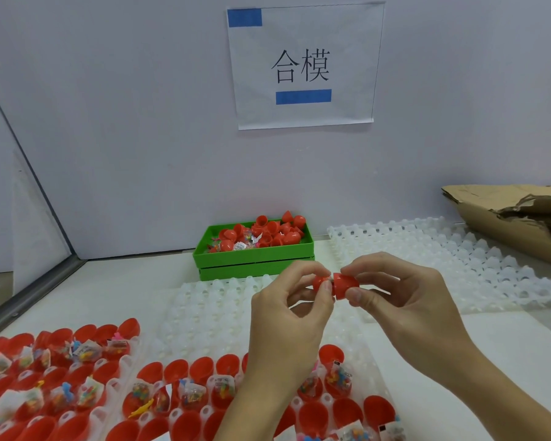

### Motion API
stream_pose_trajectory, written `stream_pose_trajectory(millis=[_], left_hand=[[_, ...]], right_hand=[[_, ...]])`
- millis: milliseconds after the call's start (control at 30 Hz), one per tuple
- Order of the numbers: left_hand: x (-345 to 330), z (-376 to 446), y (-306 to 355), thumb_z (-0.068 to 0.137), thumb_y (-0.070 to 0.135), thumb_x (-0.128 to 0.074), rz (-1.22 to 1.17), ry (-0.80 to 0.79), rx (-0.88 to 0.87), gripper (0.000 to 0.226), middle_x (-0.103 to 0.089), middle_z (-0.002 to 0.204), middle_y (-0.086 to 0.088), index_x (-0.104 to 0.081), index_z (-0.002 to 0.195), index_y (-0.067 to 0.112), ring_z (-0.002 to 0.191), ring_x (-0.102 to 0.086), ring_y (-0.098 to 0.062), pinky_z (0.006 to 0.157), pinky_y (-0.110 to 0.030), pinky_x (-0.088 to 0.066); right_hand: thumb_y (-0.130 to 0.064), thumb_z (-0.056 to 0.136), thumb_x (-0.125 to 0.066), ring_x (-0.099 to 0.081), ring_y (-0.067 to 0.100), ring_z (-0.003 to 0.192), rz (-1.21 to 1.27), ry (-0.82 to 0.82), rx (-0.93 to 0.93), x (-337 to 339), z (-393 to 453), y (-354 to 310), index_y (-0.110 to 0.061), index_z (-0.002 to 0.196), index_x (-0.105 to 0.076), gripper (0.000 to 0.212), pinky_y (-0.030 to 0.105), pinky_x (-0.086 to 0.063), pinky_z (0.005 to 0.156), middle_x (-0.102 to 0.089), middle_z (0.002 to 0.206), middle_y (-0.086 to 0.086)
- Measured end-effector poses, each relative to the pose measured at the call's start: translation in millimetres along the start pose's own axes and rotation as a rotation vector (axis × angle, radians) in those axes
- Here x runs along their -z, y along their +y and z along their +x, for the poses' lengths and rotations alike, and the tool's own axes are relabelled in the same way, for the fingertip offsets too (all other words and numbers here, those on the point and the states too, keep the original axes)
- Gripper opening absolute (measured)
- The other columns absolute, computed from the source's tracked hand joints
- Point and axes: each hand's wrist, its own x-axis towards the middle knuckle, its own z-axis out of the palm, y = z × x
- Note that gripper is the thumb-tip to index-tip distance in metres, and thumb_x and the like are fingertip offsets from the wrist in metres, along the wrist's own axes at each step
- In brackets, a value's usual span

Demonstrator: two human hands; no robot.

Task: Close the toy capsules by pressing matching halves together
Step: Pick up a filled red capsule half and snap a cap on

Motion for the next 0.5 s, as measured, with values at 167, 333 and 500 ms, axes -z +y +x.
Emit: stream_pose_trajectory(millis=[167, 333, 500], left_hand=[[-0.6, -1.6, -2.1, 0.093, 0.010, -0.066, 0.083, -0.010, -0.080, 0.022, -0.071, 0.081, 0.011, -0.066, 0.089, 0.032, 0.083, -0.072, -0.010, 0.069, -0.015, -0.056], [0.7, -2.3, -1.2, 0.090, 0.013, -0.065, 0.104, -0.027, -0.117, 0.017, -0.071, 0.081, 0.012, -0.069, 0.088, 0.029, 0.081, -0.071, -0.011, 0.071, -0.013, -0.055], [-0.8, -1.1, -0.3, 0.089, 0.003, -0.066, 0.081, 0.035, -0.069, 0.024, -0.072, 0.077, 0.011, -0.067, 0.083, 0.026, 0.077, -0.072, -0.009, 0.068, -0.014, -0.055]], right_hand=[[0.008, 0.079, -0.073, -0.072, 0.023, 0.087, 0.011, 0.029, 0.000, -1.3, 0.0, 0.7, -0.014, 0.091, -0.074, 0.025, 0.028, -0.060, 0.071, -0.074, 0.089, 0.001], [0.005, 0.080, -0.073, -0.072, 0.022, 0.081, 0.023, 0.038, -0.004, -2.4, -0.3, -0.1, -0.014, 0.091, -0.073, 0.022, 0.026, -0.060, 0.069, -0.074, 0.087, -0.001], [0.005, 0.078, -0.074, -0.072, 0.019, 0.084, 0.036, 0.019, -0.021, -3.9, -1.5, -0.1, -0.014, 0.091, -0.073, 0.023, 0.025, -0.059, 0.071, -0.074, 0.089, -0.001]])
